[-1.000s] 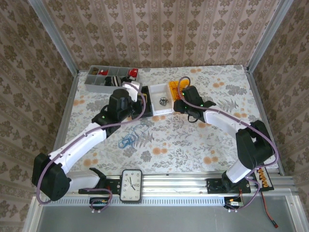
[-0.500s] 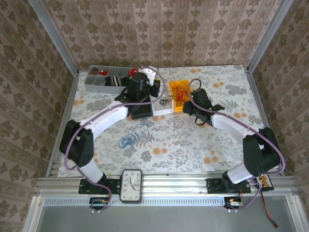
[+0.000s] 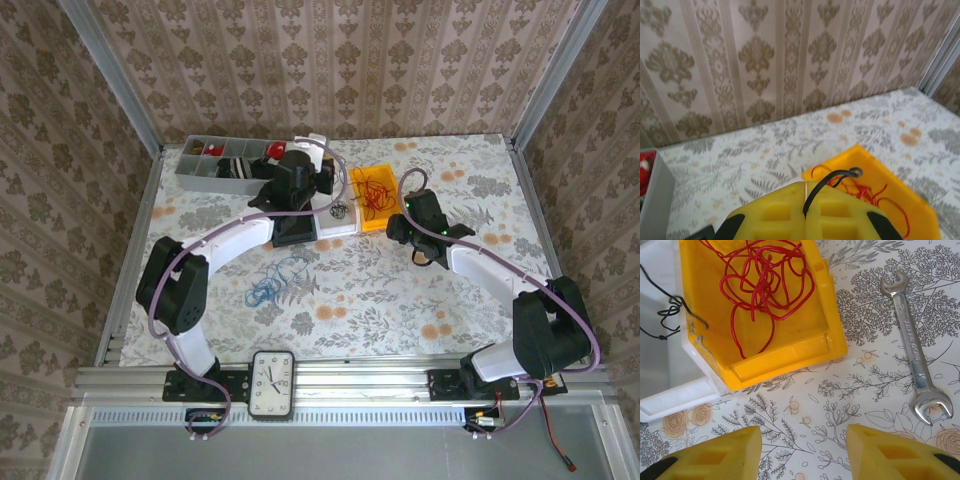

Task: Untangle the cables

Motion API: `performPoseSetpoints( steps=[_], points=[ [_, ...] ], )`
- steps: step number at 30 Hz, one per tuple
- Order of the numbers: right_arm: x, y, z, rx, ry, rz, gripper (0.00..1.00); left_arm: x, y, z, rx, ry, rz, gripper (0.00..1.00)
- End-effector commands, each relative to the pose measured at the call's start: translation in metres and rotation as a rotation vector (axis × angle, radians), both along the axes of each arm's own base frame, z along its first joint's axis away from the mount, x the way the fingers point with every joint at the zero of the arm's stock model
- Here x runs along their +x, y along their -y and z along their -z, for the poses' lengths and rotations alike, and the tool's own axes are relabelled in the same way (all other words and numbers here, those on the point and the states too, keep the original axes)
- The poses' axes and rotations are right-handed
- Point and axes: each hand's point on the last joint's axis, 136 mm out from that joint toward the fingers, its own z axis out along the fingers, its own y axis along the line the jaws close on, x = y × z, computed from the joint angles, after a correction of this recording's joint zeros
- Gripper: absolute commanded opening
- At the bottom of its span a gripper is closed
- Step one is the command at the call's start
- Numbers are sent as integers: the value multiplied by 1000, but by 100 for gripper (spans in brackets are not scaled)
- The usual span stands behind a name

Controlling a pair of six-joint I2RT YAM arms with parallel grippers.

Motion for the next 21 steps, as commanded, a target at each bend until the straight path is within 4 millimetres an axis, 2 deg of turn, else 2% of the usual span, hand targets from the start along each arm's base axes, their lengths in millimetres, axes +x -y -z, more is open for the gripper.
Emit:
performPoseSetpoints(
  steps=[1,4,7,11,16,21],
  points=[
    [0,5,-3,2,21,24,49,-6,-6,-60,-128,123,6,0],
    [1,3,-6,15,29,22,48,-6,-6,-64,-150,124,12,0],
    [3,1,-5,23,26,18,48,-3,-3,-54,-144,100,11,0],
    [3,0,-4,22,22,14,48,2,1,-26,-108,44,11,0],
    [1,1,-2,11,11,9,48,9,7,21,-44,-51,4,0],
    [-1,2,-1,12,9,8,48,5,17,49,-28,-118,32,0]
  ],
)
